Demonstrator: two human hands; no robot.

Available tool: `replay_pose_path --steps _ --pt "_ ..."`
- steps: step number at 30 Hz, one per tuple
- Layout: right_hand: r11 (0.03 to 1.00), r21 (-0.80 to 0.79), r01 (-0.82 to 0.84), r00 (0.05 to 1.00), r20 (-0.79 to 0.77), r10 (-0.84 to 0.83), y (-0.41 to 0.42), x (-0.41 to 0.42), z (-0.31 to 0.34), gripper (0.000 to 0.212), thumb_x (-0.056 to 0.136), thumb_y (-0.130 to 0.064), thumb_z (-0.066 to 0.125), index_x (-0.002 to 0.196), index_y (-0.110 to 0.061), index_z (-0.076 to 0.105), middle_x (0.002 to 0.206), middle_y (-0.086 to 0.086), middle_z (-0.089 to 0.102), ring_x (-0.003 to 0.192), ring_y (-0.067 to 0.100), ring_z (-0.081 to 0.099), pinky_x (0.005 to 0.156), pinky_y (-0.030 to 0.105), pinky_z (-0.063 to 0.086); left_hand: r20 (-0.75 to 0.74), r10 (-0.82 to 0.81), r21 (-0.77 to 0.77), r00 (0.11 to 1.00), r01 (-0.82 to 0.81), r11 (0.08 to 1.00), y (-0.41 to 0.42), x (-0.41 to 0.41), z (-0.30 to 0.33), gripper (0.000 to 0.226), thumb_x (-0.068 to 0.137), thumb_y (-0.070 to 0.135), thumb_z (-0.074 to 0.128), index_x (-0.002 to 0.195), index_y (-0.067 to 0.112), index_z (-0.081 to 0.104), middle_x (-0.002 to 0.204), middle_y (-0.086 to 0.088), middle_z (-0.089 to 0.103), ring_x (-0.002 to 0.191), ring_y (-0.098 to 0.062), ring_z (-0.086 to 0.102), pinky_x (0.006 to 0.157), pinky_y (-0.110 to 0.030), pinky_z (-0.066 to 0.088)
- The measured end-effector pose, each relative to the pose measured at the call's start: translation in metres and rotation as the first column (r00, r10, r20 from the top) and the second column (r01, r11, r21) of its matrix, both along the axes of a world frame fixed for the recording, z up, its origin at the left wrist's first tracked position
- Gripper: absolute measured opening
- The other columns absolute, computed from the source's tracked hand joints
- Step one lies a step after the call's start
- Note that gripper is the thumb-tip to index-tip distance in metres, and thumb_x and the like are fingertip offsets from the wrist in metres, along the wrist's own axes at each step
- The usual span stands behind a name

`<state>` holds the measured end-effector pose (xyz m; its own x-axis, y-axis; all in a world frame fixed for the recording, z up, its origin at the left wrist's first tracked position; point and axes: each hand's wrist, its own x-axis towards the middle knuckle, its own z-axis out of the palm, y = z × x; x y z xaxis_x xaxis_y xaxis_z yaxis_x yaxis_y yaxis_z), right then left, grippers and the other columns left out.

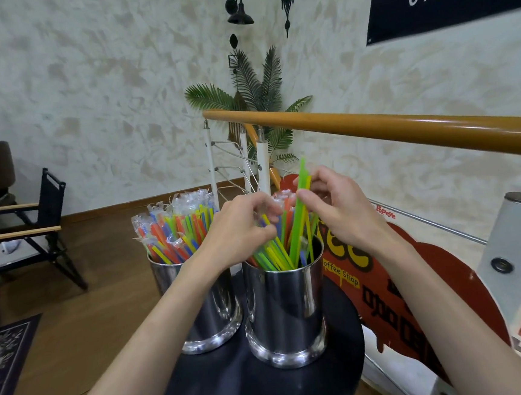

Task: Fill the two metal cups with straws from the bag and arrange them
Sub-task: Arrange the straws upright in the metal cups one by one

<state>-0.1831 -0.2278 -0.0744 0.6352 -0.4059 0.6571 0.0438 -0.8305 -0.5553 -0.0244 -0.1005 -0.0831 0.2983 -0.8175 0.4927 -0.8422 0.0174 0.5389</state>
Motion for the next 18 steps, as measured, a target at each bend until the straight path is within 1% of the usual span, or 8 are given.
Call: replay_pose_path --steps 2,3,5,8,10,12,14,18 --pt "1.0 -0.025 0.007 1.0 0.013 -0.006 0.001 0.0 0.0 0.007 0.101 -0.021 0.061 0.104 -0.015 0.061 0.091 -0.003 0.075 0.081 0.009 0.069 0.074 0.032 0.055 -0.011 -0.022 0.022 1.0 0.022 1.0 0.001 -0.002 0.002 0.025 0.081 0.012 0.069 0.091 0.035 0.069 0.085 0.018 0.072 0.088 -0.006 0.066 0.088 -0.043 0.053" --pt "1.0 -0.028 0.005 1.0 0.026 -0.004 0.002 0.0 0.001 0.007 0.101 -0.021 0.062 0.104 -0.015 0.062 0.09 -0.004 0.075 0.081 0.009 0.07 0.073 0.031 0.055 -0.017 -0.024 0.031 1.0 0.024 0.999 0.001 -0.003 0.002 0.02 0.082 0.017 0.069 0.09 0.035 0.069 0.085 0.017 0.073 0.087 -0.007 0.066 0.089 -0.043 0.053" --pt "1.0 -0.024 -0.001 0.998 0.064 0.002 0.005 -0.001 0.006 0.005 0.1 -0.019 0.064 0.104 -0.015 0.064 0.085 -0.007 0.073 0.077 0.006 0.069 0.07 0.025 0.053 -0.019 -0.01 0.039 1.0 0.011 0.999 0.0 -0.007 0.002 0.012 0.079 0.044 0.065 0.09 0.042 0.069 0.085 0.017 0.071 0.086 -0.008 0.065 0.092 -0.045 0.052" --pt "1.0 -0.011 -0.013 0.992 0.128 0.014 0.009 0.001 0.014 0.008 0.098 -0.016 0.066 0.104 -0.01 0.067 0.083 -0.006 0.073 0.076 0.009 0.069 0.069 0.031 0.056 -0.008 -0.008 0.071 1.0 0.009 0.997 -0.004 -0.009 0.0 0.031 0.072 0.074 0.06 0.09 0.049 0.063 0.082 0.017 0.067 0.073 0.0 0.058 0.088 -0.042 0.051" --pt "1.0 -0.016 -0.019 0.988 0.155 0.021 0.012 0.003 0.019 0.012 0.098 -0.016 0.066 0.107 -0.008 0.067 0.084 -0.002 0.073 0.076 0.013 0.07 0.069 0.04 0.058 0.025 -0.014 0.064 1.0 0.012 0.998 -0.006 -0.01 -0.001 0.029 0.079 0.069 0.066 0.091 0.042 0.066 0.078 0.017 0.064 0.061 0.003 0.052 0.074 -0.036 0.047" --pt "1.0 0.0 -0.029 0.984 0.177 0.029 0.014 0.006 0.021 0.016 0.098 -0.017 0.066 0.112 -0.009 0.062 0.085 0.002 0.075 0.077 0.017 0.072 0.07 0.045 0.058 0.051 -0.021 0.047 0.998 0.018 0.999 -0.008 -0.011 -0.002 0.023 0.086 0.059 0.068 0.076 0.039 0.064 0.07 0.019 0.058 0.056 0.002 0.048 0.067 -0.034 0.039" --pt "0.998 0.03 -0.052 0.977 0.206 0.045 0.017 0.01 0.021 0.022 0.098 -0.017 0.067 0.115 -0.013 0.054 0.085 0.003 0.076 0.079 0.019 0.073 0.074 0.046 0.058 0.054 -0.024 0.055 0.998 0.021 0.998 -0.009 -0.009 -0.003 0.034 0.091 0.051 0.067 0.063 0.036 0.056 0.063 0.02 0.054 0.059 -0.002 0.046 0.068 -0.036 0.038" --pt "0.992 0.091 -0.088 0.979 0.192 0.069 0.015 0.013 0.017 0.03 0.097 -0.021 0.068 0.111 -0.019 0.041 0.085 0.005 0.076 0.076 0.025 0.07 0.078 0.05 0.056 0.073 -0.011 0.101 0.997 0.004 0.995 -0.01 -0.003 -0.005 0.031 0.095 0.046 0.065 0.07 0.027 0.063 0.068 0.012 0.057 0.073 -0.009 0.05 0.083 -0.044 0.047"
